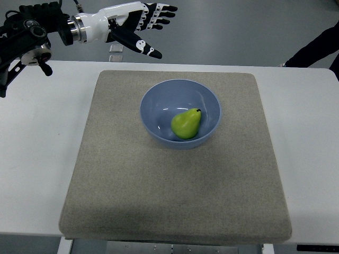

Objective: Place pear in bowl with left hand

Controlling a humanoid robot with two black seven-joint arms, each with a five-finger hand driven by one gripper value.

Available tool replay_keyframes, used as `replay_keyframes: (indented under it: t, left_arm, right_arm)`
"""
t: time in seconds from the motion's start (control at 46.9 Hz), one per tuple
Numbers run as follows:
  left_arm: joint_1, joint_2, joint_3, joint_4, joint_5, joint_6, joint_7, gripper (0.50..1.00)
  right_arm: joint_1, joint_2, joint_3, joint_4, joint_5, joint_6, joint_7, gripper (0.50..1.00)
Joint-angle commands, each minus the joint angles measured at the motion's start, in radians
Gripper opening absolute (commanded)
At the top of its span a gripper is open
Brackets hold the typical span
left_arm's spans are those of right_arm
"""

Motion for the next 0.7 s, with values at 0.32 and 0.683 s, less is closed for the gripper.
replay_keyframes:
  t: [0.32, 0.683]
  left_arm:
    - [0.069, -0.009, 0.006, 0.230, -0.346, -0.044, 0.015, 0.996]
    - [0.179, -0.015, 0.000, 0.299, -0.706, -0.057, 0.151, 0.996]
  right_arm:
    - [0.000, 0.000, 0.000, 0.000, 0.000, 0.000, 0.000, 0.926]
    - [0.000, 0.000, 0.000, 0.000, 0.000, 0.000, 0.000, 0.926]
